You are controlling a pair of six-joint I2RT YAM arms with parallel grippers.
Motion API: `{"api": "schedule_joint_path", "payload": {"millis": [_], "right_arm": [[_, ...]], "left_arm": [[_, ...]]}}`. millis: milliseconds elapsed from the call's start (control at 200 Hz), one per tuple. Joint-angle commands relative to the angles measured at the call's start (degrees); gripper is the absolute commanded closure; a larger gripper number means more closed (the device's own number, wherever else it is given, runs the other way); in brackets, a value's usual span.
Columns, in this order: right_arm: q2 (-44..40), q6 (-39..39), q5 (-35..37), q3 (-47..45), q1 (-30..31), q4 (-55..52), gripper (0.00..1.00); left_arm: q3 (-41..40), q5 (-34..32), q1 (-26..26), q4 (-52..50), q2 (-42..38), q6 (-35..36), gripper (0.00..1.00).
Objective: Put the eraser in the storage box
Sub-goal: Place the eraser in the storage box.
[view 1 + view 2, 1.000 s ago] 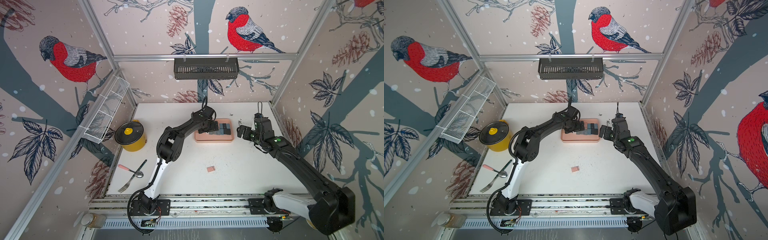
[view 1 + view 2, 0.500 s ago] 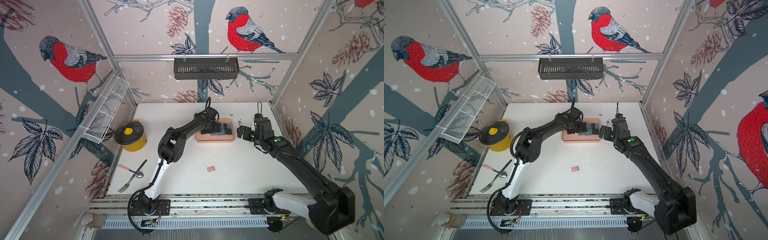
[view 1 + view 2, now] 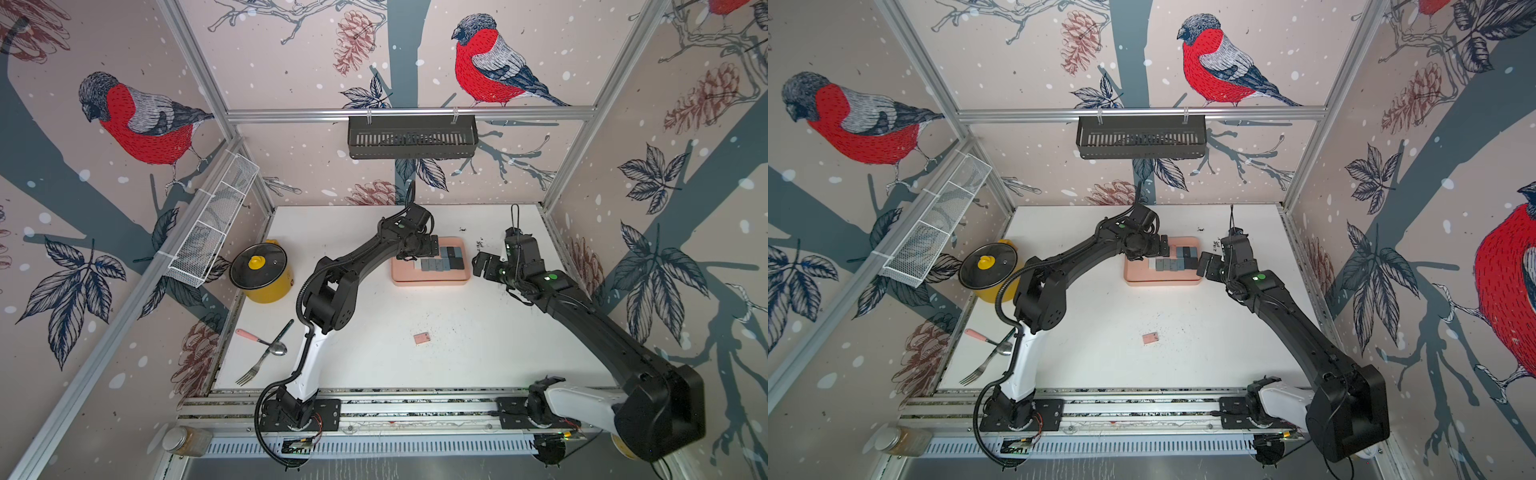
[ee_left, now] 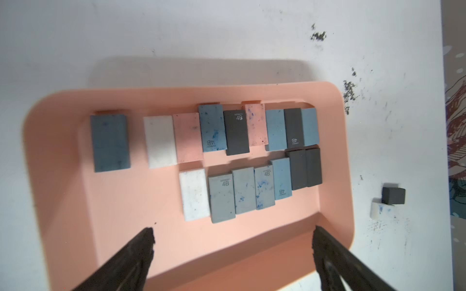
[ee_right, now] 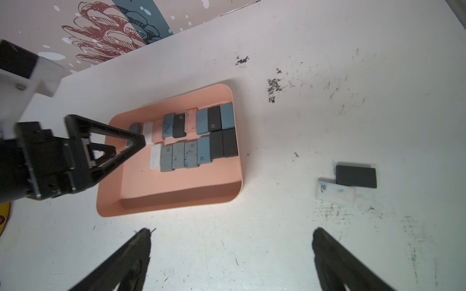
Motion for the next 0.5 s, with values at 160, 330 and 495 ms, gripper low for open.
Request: {"api": "schedule_joint_path", "payload": {"millis": [160,330,495], "right_arm": [[2.1,-0.5,-0.8,1.2,1.2,0.5,0.01],[4.2,-0.3,1.3,0.5,4.9,0.1,0.01],[6.5,0.0,5.9,-0.3,12.5,-1.4,0.01]], "left_arm": [[-6.6,-2.7,1.3,-1.5,-10.9,1.2,0.03],[-13.8,-3.1,2.0,-0.2,-19.3,0.5,0.02],[-24.5,-2.7,2.3,3.2,-29.2,-1.3,0.02]]}}
